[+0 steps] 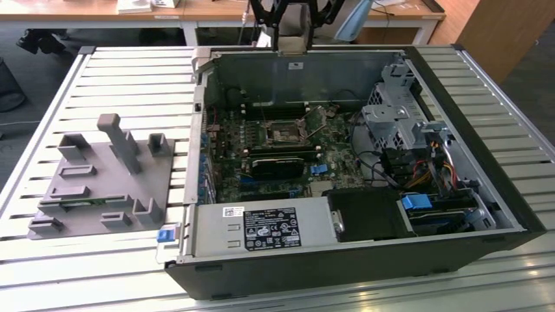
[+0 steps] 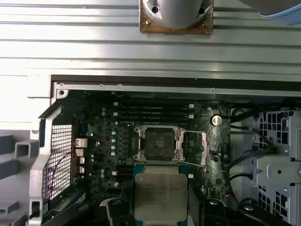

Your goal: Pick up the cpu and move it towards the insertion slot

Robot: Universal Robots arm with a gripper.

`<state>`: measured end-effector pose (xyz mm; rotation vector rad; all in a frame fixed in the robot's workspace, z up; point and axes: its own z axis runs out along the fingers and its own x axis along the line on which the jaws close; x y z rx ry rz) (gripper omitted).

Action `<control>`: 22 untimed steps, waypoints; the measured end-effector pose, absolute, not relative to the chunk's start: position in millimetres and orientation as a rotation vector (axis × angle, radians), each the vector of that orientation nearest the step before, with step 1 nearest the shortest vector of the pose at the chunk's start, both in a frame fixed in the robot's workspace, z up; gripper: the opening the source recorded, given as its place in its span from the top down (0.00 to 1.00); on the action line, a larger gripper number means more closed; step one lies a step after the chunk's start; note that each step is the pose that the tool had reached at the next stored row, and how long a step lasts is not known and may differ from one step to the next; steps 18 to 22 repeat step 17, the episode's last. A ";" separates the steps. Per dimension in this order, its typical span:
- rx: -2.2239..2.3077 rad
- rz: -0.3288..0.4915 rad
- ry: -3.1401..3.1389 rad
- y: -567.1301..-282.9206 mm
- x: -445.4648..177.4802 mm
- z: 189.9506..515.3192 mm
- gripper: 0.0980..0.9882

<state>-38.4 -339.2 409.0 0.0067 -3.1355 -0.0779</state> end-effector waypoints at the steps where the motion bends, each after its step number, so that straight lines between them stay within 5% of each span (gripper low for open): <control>1: 0.007 -0.078 -3.136 -338.0 -37.1 408.7 0.50; 22: 0.006 -0.085 -3.139 -332.3 -21.2 405.0 0.50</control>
